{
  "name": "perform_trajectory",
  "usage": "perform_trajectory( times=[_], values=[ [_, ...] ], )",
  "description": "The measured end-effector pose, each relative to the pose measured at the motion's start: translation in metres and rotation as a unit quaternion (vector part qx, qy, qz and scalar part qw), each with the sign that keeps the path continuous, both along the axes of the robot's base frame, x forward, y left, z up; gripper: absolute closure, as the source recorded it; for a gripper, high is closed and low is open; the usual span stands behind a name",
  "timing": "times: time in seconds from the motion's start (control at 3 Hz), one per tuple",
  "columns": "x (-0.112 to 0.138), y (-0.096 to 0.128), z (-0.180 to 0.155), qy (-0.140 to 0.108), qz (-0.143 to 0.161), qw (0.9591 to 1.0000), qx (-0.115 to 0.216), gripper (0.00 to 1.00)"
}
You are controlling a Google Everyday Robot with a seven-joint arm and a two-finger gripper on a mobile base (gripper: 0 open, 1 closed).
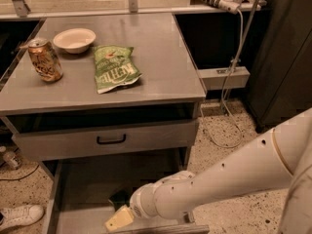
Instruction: Pick sponge from middle drawer and place on counter
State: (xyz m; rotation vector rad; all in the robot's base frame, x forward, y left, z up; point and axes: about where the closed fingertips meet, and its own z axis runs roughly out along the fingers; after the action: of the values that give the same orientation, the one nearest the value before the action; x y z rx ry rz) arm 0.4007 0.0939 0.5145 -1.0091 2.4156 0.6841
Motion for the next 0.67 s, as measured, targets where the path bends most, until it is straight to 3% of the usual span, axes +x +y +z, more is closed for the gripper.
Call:
perform_trajectory(
  times=[0.33,0.67],
  values=[
    [0.003,0.020,-0.018,0.002,0.022,0.9997,0.004,0.00],
    [0.025,0.056,-0.057,0.000,0.026,0.9996,0.011,0.00]
  ],
)
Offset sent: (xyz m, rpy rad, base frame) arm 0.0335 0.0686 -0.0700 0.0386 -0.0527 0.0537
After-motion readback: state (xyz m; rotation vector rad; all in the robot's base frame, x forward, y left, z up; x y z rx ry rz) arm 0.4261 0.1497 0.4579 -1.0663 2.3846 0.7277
